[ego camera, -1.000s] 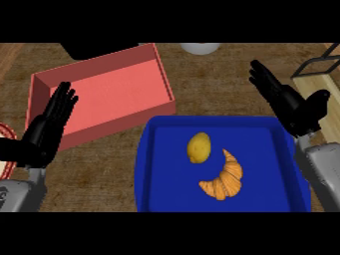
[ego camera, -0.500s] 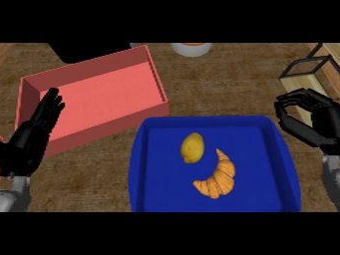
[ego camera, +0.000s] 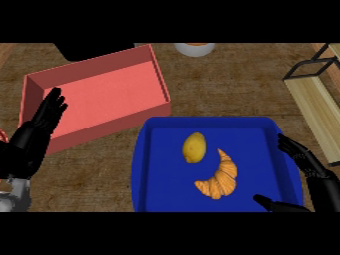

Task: Pick the croissant from the tray and place it in the tiered shelf

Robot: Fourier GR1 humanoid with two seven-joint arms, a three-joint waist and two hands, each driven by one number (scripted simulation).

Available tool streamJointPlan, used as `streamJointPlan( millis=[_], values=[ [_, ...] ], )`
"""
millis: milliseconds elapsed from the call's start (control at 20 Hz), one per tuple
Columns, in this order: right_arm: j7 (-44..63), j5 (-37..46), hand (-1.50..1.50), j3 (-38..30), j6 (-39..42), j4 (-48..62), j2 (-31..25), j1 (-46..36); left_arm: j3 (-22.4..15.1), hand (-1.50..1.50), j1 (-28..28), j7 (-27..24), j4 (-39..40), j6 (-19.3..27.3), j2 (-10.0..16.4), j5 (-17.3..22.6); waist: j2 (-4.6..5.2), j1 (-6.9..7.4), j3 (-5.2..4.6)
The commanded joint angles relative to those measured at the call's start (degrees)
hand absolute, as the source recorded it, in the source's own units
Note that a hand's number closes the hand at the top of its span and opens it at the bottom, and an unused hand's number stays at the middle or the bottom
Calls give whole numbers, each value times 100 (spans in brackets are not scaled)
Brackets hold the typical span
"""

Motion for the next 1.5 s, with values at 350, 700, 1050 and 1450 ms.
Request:
streamJointPlan(
  millis=[350,700,1050,1450],
  values=[
    [2206,1682,-150,307,34,-2132,-1146,631,-32,0,150,174,-232,-152,-93,-163,17,70,-12],
    [4089,2132,-150,890,589,-2172,-684,-497,84,0,-41,374,-271,-152,-302,-344,28,119,-4],
    [4732,3232,-150,1629,1014,-1533,-493,-971,412,0,63,313,-320,-486,-221,-127,23,136,-4],
    [5599,3967,-150,2024,1488,-1189,483,-1614,329,0,447,173,-533,-407,-667,-642,20,116,-2]
  ],
)
